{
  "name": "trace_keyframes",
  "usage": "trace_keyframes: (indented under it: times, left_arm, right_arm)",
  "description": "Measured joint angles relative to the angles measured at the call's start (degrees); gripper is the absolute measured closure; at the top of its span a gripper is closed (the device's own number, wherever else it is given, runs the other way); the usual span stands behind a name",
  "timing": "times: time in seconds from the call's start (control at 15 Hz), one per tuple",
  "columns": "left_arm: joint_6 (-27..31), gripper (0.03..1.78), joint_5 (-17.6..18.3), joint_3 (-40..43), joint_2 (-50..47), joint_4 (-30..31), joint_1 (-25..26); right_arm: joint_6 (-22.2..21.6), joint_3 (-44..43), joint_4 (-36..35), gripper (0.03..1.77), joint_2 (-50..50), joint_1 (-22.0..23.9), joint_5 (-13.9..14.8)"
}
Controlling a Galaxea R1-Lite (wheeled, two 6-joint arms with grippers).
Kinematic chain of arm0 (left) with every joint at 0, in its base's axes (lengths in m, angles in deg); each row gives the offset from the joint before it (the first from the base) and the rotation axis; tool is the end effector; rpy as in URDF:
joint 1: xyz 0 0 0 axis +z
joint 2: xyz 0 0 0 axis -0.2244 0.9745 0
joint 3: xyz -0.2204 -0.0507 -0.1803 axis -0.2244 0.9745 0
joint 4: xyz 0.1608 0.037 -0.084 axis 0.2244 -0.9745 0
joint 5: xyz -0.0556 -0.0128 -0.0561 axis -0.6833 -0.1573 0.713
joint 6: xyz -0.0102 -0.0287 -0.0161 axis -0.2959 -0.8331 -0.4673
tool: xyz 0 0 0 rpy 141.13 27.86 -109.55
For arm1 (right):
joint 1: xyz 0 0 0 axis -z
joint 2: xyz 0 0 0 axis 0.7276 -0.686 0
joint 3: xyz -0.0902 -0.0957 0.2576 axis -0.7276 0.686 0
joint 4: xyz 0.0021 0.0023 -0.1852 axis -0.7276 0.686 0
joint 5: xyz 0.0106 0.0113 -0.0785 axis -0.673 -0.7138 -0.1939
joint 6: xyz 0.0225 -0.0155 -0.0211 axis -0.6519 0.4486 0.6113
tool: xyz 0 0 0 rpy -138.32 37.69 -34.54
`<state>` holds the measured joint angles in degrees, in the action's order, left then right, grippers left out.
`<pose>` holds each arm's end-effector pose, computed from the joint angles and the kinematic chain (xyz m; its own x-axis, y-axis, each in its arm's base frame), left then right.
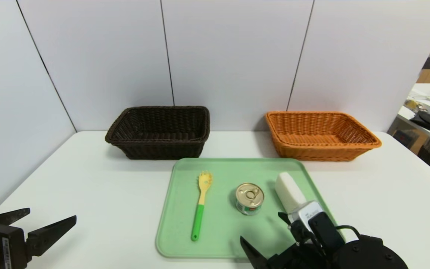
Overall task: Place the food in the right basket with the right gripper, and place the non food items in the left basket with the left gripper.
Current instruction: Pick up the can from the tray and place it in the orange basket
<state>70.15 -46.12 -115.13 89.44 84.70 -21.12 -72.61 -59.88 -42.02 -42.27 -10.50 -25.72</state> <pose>0.1050 -0.0163 0.1717 0.8907 -0.1643 -0.4238 0.1373 0.9861 -0.0937 0.1425 0.1935 0.0669 0.8259 0.4798 -0.2961 -0.4954 0.8683 0.0254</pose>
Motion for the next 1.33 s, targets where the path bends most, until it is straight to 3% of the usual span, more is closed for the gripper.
trace_keyframes:
  times: [0.27,0.47,1.07,1.33]
  left_arm:
    - [-0.07,0.12,0.02,0.46,-0.13,0.00,-0.02]
    - [-0.07,0.12,0.02,1.32,-0.57,-0.04,-0.02]
    - [-0.07,0.12,0.06,2.33,-1.38,0.00,0.00]
    - [-0.13,0.12,0.11,2.83,-1.37,0.00,-0.02]
  right_arm:
    - [2.51,3.45,-11.00,0.10,-8.91,0.68,0.85]
    - [3.24,2.32,-11.64,0.10,-11.73,1.78,1.88]
    - [6.84,-4.24,-11.17,0.10,-16.08,4.40,1.44]
    - [8.24,-7.00,-10.45,0.10,-18.09,7.57,1.46]
